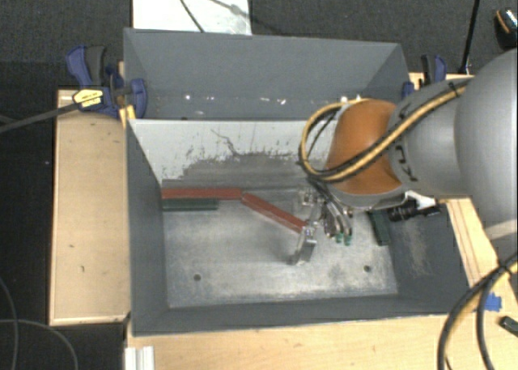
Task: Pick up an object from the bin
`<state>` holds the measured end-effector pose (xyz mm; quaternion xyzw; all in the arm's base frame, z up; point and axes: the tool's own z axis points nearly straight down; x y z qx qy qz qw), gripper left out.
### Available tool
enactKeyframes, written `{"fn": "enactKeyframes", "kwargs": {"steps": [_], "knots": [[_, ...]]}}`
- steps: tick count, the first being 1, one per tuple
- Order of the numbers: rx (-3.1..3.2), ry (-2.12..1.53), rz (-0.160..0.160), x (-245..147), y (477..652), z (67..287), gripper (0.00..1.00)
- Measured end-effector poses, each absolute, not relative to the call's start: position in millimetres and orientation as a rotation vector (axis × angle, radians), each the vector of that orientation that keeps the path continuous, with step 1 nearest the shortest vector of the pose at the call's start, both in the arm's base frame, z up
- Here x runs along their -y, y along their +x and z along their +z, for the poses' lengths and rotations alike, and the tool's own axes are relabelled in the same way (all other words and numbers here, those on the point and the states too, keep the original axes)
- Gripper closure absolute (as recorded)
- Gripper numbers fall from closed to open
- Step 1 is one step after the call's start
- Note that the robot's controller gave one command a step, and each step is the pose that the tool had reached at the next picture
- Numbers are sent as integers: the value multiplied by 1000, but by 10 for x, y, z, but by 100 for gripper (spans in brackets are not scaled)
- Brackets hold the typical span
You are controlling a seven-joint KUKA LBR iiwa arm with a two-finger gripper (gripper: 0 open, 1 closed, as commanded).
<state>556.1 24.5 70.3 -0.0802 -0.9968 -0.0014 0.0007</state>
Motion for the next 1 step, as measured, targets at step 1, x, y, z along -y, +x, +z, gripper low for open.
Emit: {"fn": "enactKeyframes", "kwargs": {"steps": [1], "knots": [[3131,-251,-1,-219,5565,708,100]]}}
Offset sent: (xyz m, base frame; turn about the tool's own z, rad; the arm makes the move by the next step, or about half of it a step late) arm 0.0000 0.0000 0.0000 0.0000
